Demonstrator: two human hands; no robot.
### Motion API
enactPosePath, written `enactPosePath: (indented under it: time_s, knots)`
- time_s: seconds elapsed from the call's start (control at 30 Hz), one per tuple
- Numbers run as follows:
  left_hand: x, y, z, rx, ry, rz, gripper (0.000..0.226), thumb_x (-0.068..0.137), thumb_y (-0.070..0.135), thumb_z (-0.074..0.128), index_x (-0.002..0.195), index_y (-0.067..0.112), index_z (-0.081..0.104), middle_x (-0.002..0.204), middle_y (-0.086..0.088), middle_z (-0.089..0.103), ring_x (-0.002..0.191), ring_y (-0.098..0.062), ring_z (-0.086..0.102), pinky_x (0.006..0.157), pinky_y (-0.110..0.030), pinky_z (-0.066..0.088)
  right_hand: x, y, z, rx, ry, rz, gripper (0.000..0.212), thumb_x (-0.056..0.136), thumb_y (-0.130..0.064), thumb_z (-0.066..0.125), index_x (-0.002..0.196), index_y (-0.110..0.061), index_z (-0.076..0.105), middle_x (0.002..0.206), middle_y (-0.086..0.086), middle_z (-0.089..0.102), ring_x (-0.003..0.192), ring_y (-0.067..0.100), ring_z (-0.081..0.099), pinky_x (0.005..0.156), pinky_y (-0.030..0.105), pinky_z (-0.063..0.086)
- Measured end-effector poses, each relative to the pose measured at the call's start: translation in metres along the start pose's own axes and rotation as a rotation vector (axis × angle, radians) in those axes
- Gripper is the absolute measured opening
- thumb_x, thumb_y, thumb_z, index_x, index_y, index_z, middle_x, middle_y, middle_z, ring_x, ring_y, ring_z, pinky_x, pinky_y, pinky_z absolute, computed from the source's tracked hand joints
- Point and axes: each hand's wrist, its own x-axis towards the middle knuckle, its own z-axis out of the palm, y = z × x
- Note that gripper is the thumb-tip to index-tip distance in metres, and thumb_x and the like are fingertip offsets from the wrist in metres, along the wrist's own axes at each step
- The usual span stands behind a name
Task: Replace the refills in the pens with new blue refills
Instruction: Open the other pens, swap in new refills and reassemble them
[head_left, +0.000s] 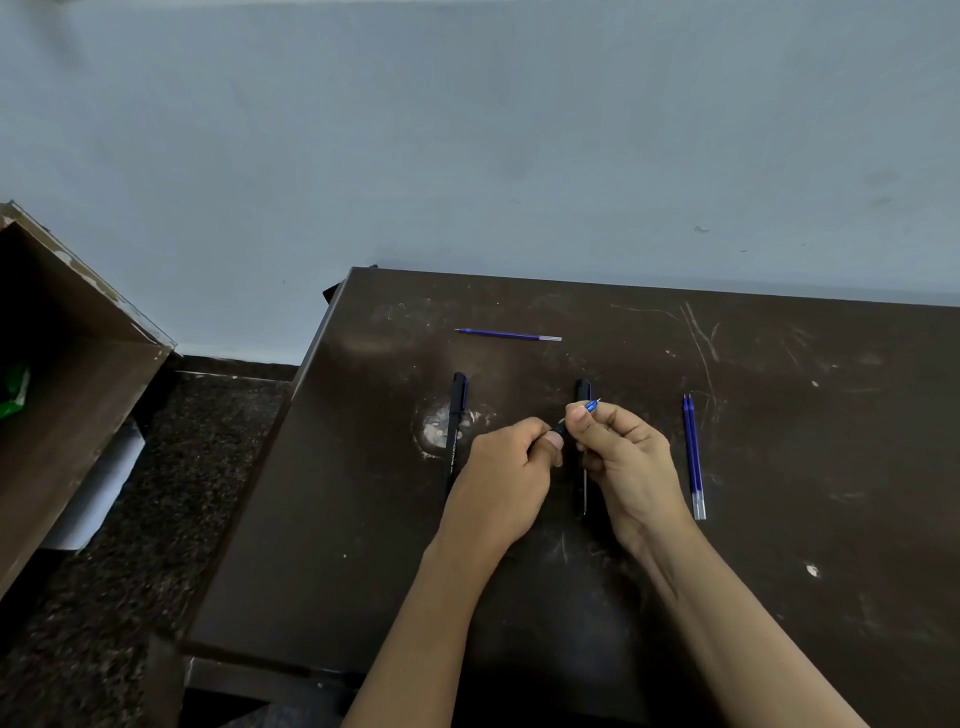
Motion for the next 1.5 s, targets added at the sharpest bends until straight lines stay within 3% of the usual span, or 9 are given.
enactPosePath:
  time_s: [0.2,0.47,0.6,0.77,0.87,0.97,1.17,1.4,1.5]
  knots:
    - [-0.0001,0.0017,-0.002,0.002,-0.008,-0.028,0.032,0.097,0.034,0.043,0.067,0.029,0.053,0.072,0.0,0.063,0.072,-0.017,0.062,0.073,-0.039,0.051,-0.004,-0.0038,0.0036,0.093,-0.044,0.003,0.018,0.088,-0.004,0.058,0.1,0.009,0.063,0.075,0.01,0.063,0.047,0.001,0.057,0.045,0.014,0.045]
    - [0.0041,0.0013,-0.0006,-0.274,-0.029,-0.094,0.046,0.098,0.034,0.04,0.055,0.027,0.054,0.044,0.012,0.048,0.05,-0.005,0.044,0.06,-0.031,0.04,-0.0024,-0.0071,0.0015,0.128,-0.218,-0.093,0.023,0.084,-0.012,0.056,0.104,-0.005,0.065,0.086,0.002,0.072,0.071,0.005,0.062,0.068,0.019,0.051]
    - [0.0003,0.0049,-0.0001,-0.181,0.051,-0.021,0.036,0.098,0.032,0.042,0.064,0.029,0.055,0.054,0.006,0.055,0.056,-0.008,0.055,0.062,-0.028,0.048,-0.0037,-0.0064,0.0053,0.164,-0.233,-0.09,0.025,0.086,-0.011,0.056,0.11,-0.005,0.061,0.08,0.002,0.059,0.057,0.005,0.051,0.058,0.018,0.048]
    - [0.0005,0.0018,0.0017,-0.163,0.07,0.002,0.018,0.095,0.035,0.048,0.08,0.028,0.055,0.062,0.006,0.067,0.063,-0.003,0.063,0.07,-0.026,0.051,-0.0009,-0.0069,0.0017,0.116,-0.155,-0.098,0.019,0.08,-0.006,0.063,0.099,-0.005,0.062,0.062,-0.006,0.059,0.057,0.002,0.055,0.062,0.021,0.048]
    - [0.0019,0.0,0.0041,-0.166,0.084,0.018,0.025,0.097,0.032,0.045,0.076,0.026,0.057,0.063,0.005,0.067,0.066,-0.005,0.066,0.074,-0.027,0.053,0.0006,-0.0072,0.0002,0.198,-0.152,-0.058,0.019,0.086,0.004,0.055,0.1,-0.006,0.062,0.082,0.003,0.07,0.064,0.005,0.061,0.062,0.02,0.052]
    - [0.0022,-0.0002,0.0043,-0.165,0.119,0.016,0.031,0.099,0.029,0.043,0.071,0.027,0.058,0.062,0.007,0.064,0.064,-0.004,0.064,0.066,-0.014,0.049,0.0007,-0.0086,0.0015,0.255,-0.184,-0.023,0.023,0.092,0.003,0.046,0.11,-0.004,0.059,0.097,0.009,0.07,0.072,0.01,0.062,0.061,0.021,0.053]
    - [0.0023,-0.001,0.0047,-0.178,0.095,0.018,0.02,0.096,0.037,0.046,0.089,0.023,0.059,0.067,0.007,0.068,0.069,-0.003,0.066,0.075,-0.027,0.054,0.0025,-0.0052,0.0002,0.16,-0.138,-0.069,0.012,0.083,-0.007,0.061,0.095,-0.007,0.063,0.069,-0.001,0.057,0.063,0.009,0.052,0.065,0.022,0.048]
    - [0.002,0.0003,0.0056,-0.149,0.101,0.067,0.018,0.098,0.025,0.044,0.084,0.02,0.053,0.073,0.002,0.068,0.05,-0.002,0.056,0.055,-0.015,0.047,0.0035,-0.0076,-0.0029,0.155,-0.179,-0.056,0.023,0.093,0.003,0.044,0.102,-0.005,0.063,0.089,0.005,0.064,0.07,0.012,0.052,0.065,0.02,0.049]
    - [0.0019,0.0015,0.0052,-0.157,0.101,0.046,0.026,0.1,0.026,0.04,0.077,0.023,0.052,0.072,0.003,0.068,0.049,0.0,0.053,0.054,-0.014,0.044,0.002,-0.0078,-0.0022,0.167,-0.194,-0.054,0.016,0.09,-0.005,0.053,0.102,-0.005,0.063,0.085,0.006,0.062,0.068,0.012,0.052,0.062,0.019,0.051]
